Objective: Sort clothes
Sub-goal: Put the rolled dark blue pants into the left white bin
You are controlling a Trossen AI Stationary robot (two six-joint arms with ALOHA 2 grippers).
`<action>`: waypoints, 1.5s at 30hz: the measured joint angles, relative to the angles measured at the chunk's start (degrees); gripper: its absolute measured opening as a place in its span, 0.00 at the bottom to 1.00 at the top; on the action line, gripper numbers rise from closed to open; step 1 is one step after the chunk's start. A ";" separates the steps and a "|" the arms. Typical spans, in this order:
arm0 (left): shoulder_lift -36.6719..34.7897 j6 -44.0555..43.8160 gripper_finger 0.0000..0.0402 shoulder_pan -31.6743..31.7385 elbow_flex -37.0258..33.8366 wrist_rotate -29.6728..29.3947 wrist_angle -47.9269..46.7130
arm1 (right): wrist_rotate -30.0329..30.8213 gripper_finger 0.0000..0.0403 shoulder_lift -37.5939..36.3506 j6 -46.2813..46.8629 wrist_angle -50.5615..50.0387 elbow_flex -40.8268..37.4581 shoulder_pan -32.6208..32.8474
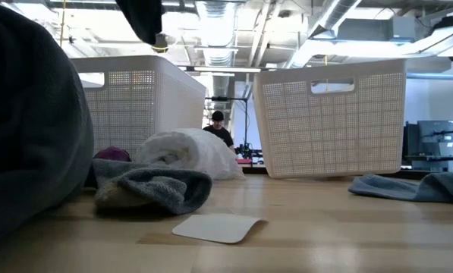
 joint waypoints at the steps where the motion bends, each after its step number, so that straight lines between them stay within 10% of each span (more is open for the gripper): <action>1: -0.78 1.19 0.18 0.00 0.00 -1.84 0.26 | 0.00 0.51 0.00 0.00 0.00 0.00 -0.05; 9: -3.47 13.14 0.18 0.84 0.00 -16.37 3.28 | 0.00 0.51 0.00 -0.02 -0.04 0.00 -0.08; 19: -2.92 18.36 0.18 10.64 0.00 -17.38 -1.05 | 0.00 0.51 0.00 0.27 0.07 0.00 -0.80; 45: 25.85 9.37 0.20 56.29 -0.02 8.02 -12.88 | 0.00 0.51 0.07 1.03 2.58 0.00 -0.25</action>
